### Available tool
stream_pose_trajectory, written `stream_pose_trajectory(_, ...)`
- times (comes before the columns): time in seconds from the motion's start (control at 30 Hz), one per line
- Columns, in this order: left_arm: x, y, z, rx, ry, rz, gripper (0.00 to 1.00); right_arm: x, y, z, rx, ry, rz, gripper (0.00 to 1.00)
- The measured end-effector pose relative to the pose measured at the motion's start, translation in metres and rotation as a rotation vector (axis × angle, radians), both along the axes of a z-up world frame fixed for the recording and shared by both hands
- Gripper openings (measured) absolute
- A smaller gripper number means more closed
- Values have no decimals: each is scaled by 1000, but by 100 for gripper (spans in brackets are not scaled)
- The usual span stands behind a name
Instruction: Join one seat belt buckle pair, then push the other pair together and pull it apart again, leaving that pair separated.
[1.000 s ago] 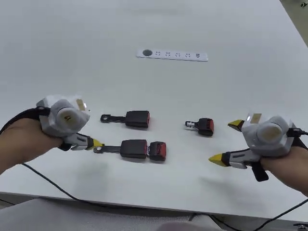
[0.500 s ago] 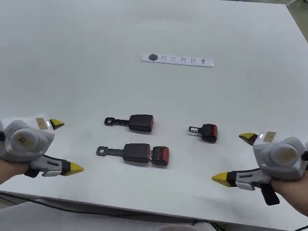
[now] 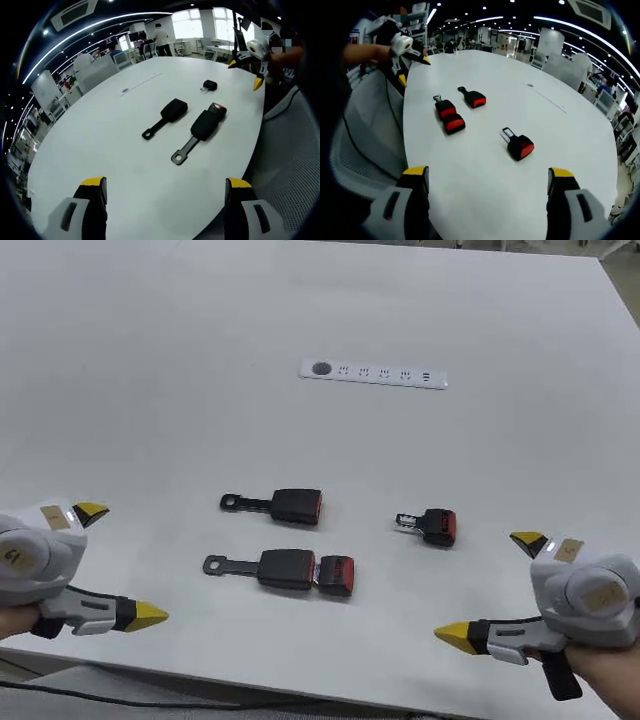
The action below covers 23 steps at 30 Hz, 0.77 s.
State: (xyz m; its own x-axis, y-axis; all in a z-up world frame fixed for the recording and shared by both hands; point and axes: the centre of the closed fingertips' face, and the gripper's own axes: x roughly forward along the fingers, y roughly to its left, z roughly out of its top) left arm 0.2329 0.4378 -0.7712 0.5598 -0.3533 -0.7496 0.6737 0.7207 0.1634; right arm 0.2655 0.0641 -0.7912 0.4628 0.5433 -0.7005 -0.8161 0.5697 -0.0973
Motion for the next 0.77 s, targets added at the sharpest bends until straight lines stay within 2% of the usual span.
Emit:
stream_pose_trajectory(0.1, 1, -1, 1, -5, -11, 10, 100, 0, 2, -2, -8, -1, 1, 100)
stream_pose_trajectory(0.17, 2, -1, 2, -15, -14, 20, 100, 2, 1, -5, -45, -10, 11, 100)
stream_pose_trajectory(0.27, 3, 0, 2, -10, -23, 12, 100, 4, 5, 0, -18, -5, 4, 100)
stream_pose_trajectory(0.4, 1, 0, 0, -5, -14, 8, 100, 3, 5, 2, -26, -16, 15, 100)
stream_pose_trajectory(0.6, -1, -1, -2, -4, -9, 14, 100, -1, 4, 5, -22, -8, 15, 100)
stream_pose_trajectory(0.77, -1, -1, -3, 7, -9, 9, 100, -8, 11, 2, -19, -3, 20, 100)
